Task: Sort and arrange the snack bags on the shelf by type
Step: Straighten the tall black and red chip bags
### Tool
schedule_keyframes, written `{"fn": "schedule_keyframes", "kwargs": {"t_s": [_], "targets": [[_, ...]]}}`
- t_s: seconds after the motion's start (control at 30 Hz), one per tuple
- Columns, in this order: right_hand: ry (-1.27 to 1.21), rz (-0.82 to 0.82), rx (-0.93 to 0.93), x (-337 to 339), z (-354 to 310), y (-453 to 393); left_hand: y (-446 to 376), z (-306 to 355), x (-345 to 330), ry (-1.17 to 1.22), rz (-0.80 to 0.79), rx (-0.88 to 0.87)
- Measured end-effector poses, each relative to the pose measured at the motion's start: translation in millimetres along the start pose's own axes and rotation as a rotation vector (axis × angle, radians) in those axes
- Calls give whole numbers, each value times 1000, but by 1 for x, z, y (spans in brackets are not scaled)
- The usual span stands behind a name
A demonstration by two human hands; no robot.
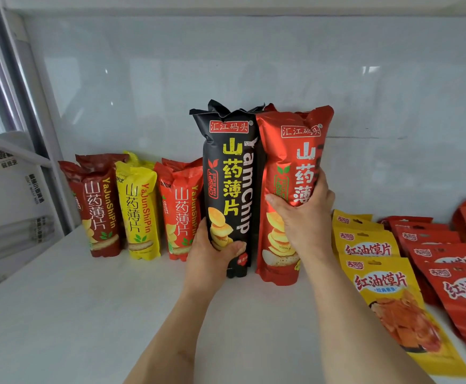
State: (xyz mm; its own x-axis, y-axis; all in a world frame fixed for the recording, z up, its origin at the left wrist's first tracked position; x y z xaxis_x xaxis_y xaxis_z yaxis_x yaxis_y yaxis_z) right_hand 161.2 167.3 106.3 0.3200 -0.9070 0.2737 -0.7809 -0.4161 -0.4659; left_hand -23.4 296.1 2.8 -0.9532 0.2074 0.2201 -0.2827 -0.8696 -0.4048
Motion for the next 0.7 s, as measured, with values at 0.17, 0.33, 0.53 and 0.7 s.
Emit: {"fn": "schedule_keyframes", "kwargs": {"t_s": [0.17,0.33,0.53,0.7], "targets": [[14,54,-18,7,5,0,3,4,0,19,13,-4],[49,53,-25,5,5,-1,3,2,-2,36,10,5],[70,34,-43,0,11,5,6,2,-2,-9,9,29],[158,-23,-93,-4,27,18,15,0,-2,-180,-45,70]]}}
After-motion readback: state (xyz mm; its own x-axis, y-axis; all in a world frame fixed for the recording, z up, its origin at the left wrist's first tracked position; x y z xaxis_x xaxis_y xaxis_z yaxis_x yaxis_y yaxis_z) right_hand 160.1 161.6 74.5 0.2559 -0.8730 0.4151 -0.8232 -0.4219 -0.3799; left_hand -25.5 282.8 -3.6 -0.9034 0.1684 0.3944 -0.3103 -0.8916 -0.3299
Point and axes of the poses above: each hand's wrist, its own y-axis away from the middle knuckle, its own x-axis out of the back of the hand, z = x × y, the point moved 8 cm from there along -y, towards the middle knuckle, and after that the axes turned 5 degrees about -x, right-handed, at the moved point
